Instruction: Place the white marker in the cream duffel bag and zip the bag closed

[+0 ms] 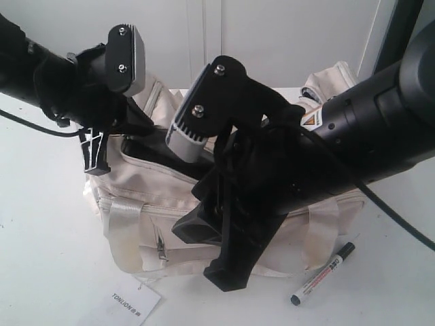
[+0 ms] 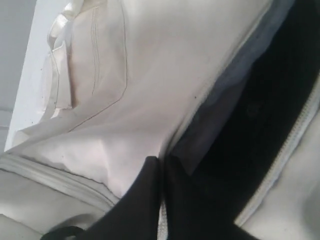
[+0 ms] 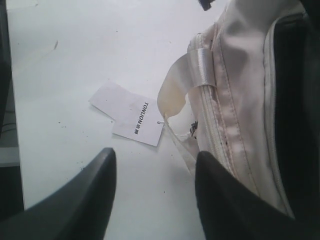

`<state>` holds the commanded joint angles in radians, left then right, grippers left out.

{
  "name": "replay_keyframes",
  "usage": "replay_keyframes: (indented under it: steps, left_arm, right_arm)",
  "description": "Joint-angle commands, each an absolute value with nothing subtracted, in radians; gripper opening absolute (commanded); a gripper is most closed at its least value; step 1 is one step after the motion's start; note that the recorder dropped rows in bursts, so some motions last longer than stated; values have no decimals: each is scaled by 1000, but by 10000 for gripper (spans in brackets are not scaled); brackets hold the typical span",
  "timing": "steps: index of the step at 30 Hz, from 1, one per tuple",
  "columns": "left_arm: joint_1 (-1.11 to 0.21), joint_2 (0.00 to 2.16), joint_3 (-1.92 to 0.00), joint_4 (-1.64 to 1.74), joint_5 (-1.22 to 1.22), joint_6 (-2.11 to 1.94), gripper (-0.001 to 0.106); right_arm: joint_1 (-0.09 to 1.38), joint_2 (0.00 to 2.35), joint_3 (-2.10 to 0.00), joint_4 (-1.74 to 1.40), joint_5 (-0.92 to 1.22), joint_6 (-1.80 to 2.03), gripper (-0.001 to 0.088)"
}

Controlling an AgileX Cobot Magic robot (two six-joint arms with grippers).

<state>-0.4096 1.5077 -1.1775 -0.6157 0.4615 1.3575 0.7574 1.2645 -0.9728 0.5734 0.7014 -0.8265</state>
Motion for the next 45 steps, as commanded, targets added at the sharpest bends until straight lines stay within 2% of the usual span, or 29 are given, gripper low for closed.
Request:
replay_keyframes:
  steps: [10, 31, 45]
  left_arm:
    - [-410, 1508, -1182, -657, 457, 1223, 0]
    - [-405, 1613, -1386, -730, 549, 1020, 0]
    - [-349, 1618, -1387, -778, 576, 930, 0]
  right_arm:
    - [757, 1264, -973, 573, 701, -826, 473]
    - [757, 1264, -973, 573, 697, -826, 473]
    - [757, 1284, -973, 586, 567, -797, 473]
